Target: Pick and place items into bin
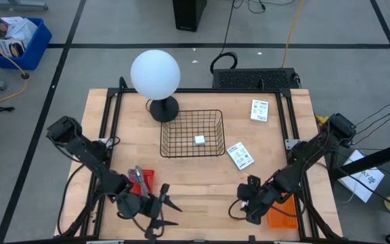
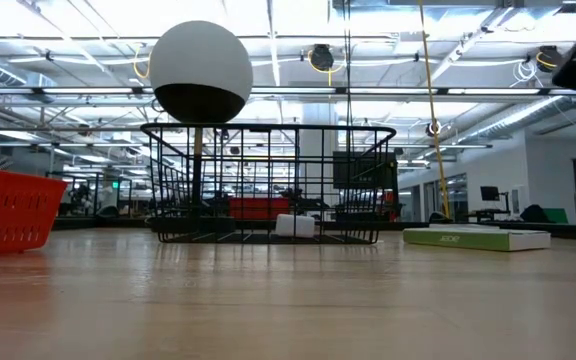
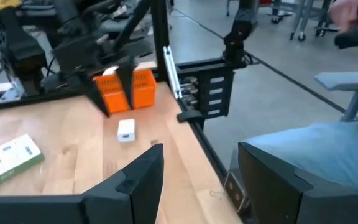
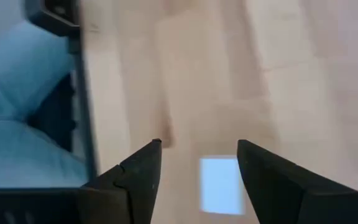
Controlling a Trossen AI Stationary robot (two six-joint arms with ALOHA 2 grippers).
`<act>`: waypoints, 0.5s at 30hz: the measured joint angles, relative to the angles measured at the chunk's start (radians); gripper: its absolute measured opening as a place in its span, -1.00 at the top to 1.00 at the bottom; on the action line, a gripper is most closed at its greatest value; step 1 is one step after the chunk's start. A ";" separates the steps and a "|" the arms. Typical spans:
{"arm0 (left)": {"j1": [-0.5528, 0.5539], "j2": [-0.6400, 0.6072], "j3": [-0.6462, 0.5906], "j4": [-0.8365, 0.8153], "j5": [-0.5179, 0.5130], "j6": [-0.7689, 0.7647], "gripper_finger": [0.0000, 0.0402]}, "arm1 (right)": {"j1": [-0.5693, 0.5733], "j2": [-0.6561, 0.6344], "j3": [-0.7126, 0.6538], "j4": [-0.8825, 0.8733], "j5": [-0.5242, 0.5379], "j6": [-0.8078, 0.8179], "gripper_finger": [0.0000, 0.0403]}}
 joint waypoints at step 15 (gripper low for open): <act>0.008 0.003 0.001 0.007 0.015 -0.004 -0.05 | 0.020 0.101 0.000 -0.102 -0.042 0.018 -0.03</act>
